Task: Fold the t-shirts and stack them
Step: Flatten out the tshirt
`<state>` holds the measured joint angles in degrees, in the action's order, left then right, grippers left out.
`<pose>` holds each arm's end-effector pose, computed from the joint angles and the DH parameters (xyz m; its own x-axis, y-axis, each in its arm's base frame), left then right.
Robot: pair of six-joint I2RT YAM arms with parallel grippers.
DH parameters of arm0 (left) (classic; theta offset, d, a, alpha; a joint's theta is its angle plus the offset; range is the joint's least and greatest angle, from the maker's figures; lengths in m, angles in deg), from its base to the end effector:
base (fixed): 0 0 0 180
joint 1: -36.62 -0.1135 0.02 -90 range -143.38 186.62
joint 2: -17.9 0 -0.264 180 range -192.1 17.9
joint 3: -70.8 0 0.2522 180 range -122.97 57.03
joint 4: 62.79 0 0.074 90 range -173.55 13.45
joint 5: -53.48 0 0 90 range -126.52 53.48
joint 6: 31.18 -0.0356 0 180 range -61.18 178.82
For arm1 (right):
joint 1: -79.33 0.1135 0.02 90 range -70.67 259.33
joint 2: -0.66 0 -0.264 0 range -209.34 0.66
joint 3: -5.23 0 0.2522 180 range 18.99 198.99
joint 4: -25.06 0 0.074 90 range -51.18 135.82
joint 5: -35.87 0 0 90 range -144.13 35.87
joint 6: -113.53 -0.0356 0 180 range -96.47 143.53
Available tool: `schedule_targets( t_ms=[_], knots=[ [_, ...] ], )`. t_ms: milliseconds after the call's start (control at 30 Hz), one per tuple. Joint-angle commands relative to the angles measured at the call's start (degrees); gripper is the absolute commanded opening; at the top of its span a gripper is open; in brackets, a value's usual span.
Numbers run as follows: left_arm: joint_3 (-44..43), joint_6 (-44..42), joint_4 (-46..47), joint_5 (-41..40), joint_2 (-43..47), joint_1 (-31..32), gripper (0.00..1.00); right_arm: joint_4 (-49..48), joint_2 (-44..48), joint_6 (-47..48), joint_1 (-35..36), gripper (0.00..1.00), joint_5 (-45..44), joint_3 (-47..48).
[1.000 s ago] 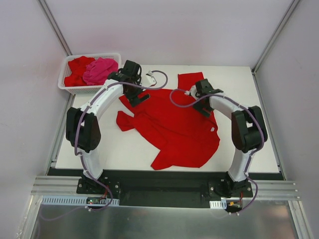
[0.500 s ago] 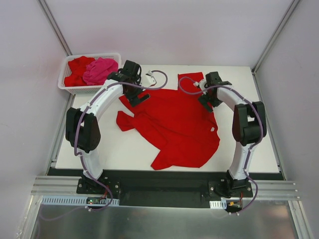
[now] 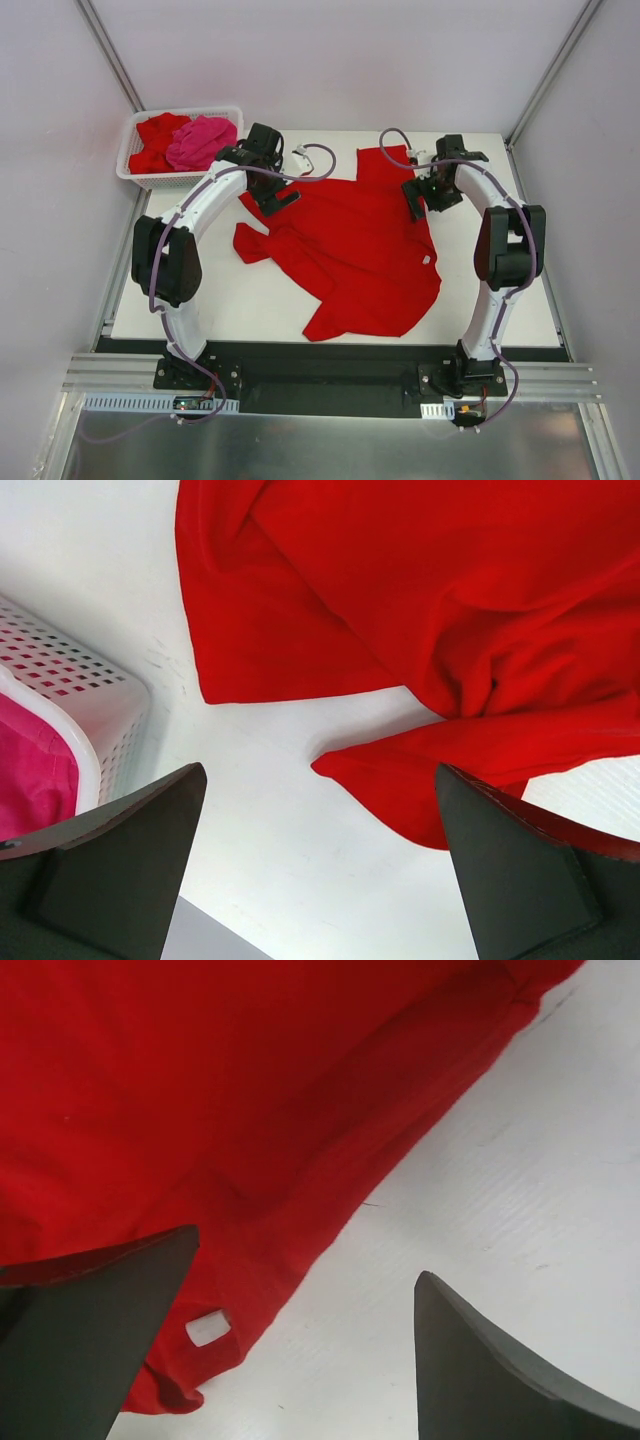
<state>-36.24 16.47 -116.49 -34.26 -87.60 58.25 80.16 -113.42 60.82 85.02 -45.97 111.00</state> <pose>0.3805 -0.1524 0.2881 -0.2793 0.8349 -0.4744 0.7834 0.4838 0.3902 0.4236 0.0473 0.2204 -0.6102 -0.6635 -0.4330 -0.6675 0.7249 -0.1702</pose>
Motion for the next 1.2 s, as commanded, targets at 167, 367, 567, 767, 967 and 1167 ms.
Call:
schedule_targets(
  t_ms=[167, 367, 567, 767, 967, 1167],
  knots=[
    [-2.7, 0.7, -2.4, -2.0, 1.4, -0.5, 0.99, 3.7, -3.3, 1.0, -0.9, 0.96, 2.1, 2.5],
    [-2.9, 1.0, -2.9, -2.0, 1.5, -0.4, 0.99, 4.4, -5.9, 2.3, -0.9, 0.87, 0.4, 3.7],
    [-3.1, 0.8, -3.4, -3.3, 1.6, -0.4, 0.99, 4.1, -5.0, 2.8, -0.9, 0.30, 0.1, 3.7],
    [-4.1, 1.0, -3.6, -3.6, 1.0, -0.4, 0.99, 4.5, -3.3, 4.0, -0.2, 0.09, -1.4, 2.7],
    [-4.8, 1.0, -3.7, -3.8, 0.6, 0.1, 0.99, 4.2, -2.7, 5.9, -0.2, 0.01, -5.5, 2.1],
    [-4.6, 1.0, -3.8, -3.8, 0.9, 0.3, 0.99, 3.1, -1.9, 8.3, -0.2, 0.01, -11.2, 1.5]
  ],
)
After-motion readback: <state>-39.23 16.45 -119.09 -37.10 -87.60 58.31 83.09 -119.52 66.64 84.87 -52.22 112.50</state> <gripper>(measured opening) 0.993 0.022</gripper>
